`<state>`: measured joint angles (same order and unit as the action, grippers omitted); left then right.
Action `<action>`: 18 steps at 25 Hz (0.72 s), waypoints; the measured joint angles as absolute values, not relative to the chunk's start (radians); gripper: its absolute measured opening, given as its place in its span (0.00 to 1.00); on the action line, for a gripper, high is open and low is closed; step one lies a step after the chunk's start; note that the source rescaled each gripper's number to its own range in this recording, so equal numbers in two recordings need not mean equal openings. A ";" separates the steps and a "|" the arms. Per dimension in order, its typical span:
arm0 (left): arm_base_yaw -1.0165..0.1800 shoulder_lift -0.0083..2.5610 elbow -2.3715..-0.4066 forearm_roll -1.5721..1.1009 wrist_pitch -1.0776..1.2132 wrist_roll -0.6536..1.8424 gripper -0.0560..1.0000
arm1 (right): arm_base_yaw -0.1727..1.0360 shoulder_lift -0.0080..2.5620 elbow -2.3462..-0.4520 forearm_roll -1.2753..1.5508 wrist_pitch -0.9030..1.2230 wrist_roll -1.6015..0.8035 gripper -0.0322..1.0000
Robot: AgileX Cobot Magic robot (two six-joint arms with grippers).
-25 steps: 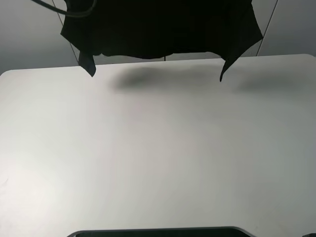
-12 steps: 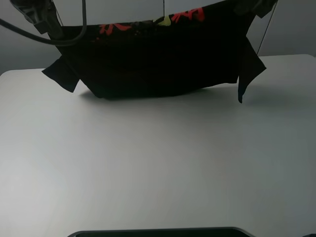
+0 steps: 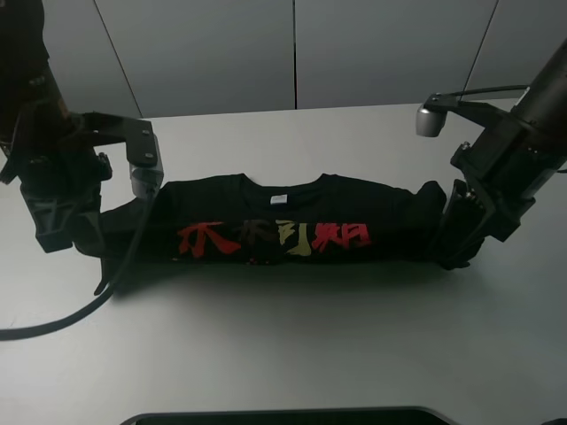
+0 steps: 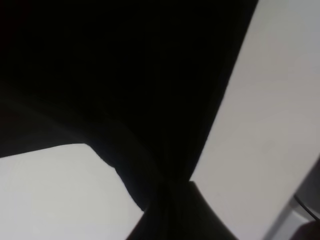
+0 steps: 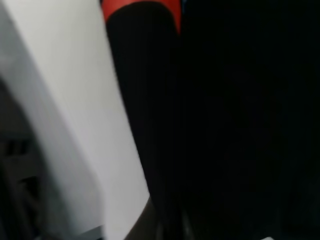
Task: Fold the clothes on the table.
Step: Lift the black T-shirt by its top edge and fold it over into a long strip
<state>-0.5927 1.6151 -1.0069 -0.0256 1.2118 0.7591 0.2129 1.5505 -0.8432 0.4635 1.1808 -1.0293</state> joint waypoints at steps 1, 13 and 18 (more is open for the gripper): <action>-0.595 1.615 -0.970 -0.026 1.212 0.757 0.06 | 0.213 1.544 -0.820 0.470 1.175 -1.029 0.04; -0.597 1.613 -0.908 0.143 0.579 0.701 0.06 | 0.210 1.599 -0.808 0.518 0.475 -1.140 0.04; -0.546 1.631 -0.908 0.203 0.469 0.660 0.06 | 0.210 1.749 -0.809 0.606 0.260 -1.262 0.04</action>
